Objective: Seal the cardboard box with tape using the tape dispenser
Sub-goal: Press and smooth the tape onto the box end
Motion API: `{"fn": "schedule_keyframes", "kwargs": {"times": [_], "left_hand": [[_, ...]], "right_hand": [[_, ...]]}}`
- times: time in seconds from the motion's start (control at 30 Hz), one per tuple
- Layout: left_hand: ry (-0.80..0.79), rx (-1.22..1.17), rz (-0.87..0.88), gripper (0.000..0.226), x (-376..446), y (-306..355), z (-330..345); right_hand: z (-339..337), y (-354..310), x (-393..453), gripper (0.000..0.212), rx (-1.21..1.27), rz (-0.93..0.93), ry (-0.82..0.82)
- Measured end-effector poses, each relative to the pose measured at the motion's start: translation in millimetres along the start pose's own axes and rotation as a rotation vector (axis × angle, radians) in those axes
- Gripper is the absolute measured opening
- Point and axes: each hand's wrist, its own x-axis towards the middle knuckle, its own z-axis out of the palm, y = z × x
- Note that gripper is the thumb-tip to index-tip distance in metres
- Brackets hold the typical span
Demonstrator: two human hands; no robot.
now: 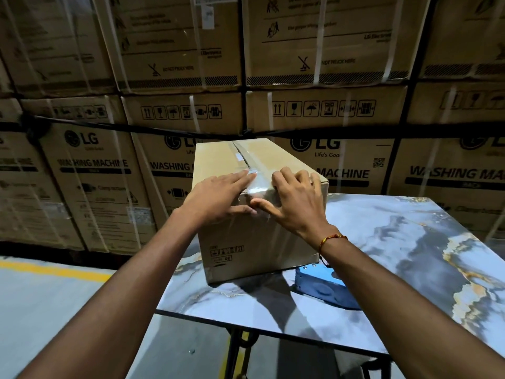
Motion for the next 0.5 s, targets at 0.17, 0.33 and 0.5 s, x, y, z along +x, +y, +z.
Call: {"fn": "schedule_keyframes", "kwargs": {"times": [0.17, 0.33, 0.5], "left_hand": [[-0.002, -0.010, 0.006, 0.094, 1.1, -1.4, 2.4], [0.002, 0.000, 0.003, 0.099, 0.7, -1.5, 3.3], [0.009, 0.001, 0.001, 0.101, 1.7, -2.2, 4.8]], "right_hand": [[-0.3, 14.6, -2.1, 0.051, 0.094, -0.041, -0.028], [0.9, 6.4, -1.7, 0.057, 0.027, -0.019, 0.012], [0.9, 7.8, -3.2, 0.063, -0.055, -0.049, -0.015]]}}
